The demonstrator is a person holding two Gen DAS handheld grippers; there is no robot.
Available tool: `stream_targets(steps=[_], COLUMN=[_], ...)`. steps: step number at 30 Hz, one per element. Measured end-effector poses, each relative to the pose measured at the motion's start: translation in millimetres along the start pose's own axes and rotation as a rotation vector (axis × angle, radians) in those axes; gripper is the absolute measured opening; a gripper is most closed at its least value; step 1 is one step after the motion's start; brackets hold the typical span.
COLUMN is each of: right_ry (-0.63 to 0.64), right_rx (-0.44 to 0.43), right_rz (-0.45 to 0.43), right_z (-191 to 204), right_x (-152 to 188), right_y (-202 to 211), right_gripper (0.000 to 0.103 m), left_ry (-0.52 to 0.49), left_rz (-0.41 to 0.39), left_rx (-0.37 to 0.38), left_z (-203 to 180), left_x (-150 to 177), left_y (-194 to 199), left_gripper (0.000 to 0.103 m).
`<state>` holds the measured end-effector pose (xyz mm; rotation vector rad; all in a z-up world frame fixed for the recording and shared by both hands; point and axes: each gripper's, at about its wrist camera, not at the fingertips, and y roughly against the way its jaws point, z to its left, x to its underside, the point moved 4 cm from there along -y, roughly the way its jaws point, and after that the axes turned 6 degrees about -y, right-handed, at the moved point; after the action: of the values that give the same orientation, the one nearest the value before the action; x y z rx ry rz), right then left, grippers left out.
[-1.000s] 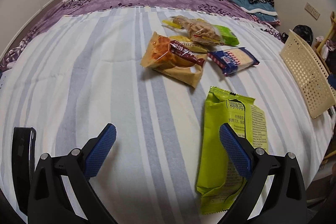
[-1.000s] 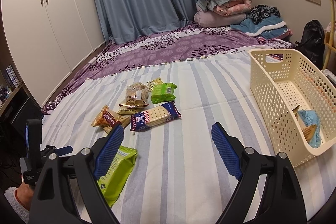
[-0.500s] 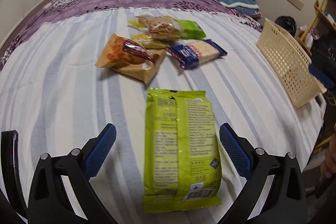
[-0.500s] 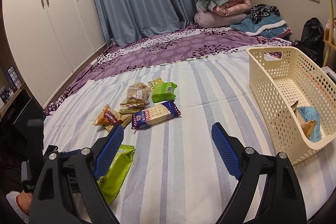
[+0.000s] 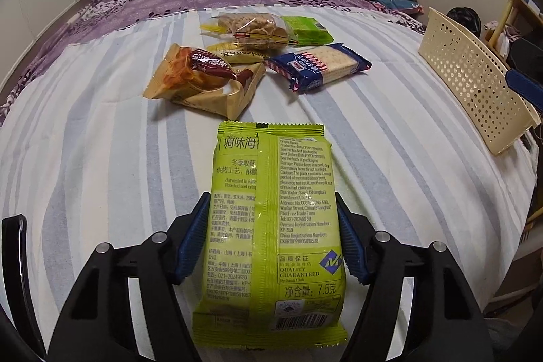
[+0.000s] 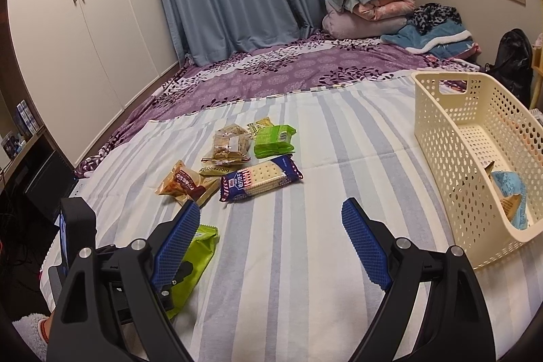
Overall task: Organize snacks
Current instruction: 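Grasp the green seaweed-snack bag with the left gripper and lift it, then grasp the blue cracker pack with the right gripper while the left gripper holds the green bag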
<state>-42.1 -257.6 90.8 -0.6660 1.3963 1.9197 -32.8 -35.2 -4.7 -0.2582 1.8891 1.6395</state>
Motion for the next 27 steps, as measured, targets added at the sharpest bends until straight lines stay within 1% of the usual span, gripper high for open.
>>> stream_targets(steps=[6, 11, 16, 19, 22, 27], right_ry=[0.008, 0.001, -0.004, -0.005, -0.02, -0.056], right_rx=[0.001, 0.004, 0.005, -0.002, -0.025, -0.053], right_rz=[-0.01, -0.007, -0.006, 0.015, 0.056, 0.136], right_z=[3.1, 0.9, -1.9, -3.5, -3.0, 1.1], right_x=[-1.6, -0.7, -0.5, 1.0, 3.0, 5.5], right_y=[2.0, 2.0, 1.8, -4.1, -16.3, -50.5], right_gripper=[0.085, 0.085, 0.085, 0.085, 0.085, 0.085], left_ry=[0.037, 0.068, 0.084, 0.09, 0.1, 0.127], left_rz=[-0.05, -0.092, -0.122, -0.143, -0.161, -0.18], left_rx=[-0.024, -0.048, -0.056, -0.061, -0.067, -0.076], left_z=[12.7, 26.5, 32.9, 37.2, 42.0, 54.5], left_x=[-5.9, -17.6, -25.0, -28.7, -31.2, -28.8], left_y=[16.8, 33.3, 46.8, 54.8, 62.1, 72.4], left_gripper=[0.069, 0.069, 0.069, 0.069, 0.069, 0.069])
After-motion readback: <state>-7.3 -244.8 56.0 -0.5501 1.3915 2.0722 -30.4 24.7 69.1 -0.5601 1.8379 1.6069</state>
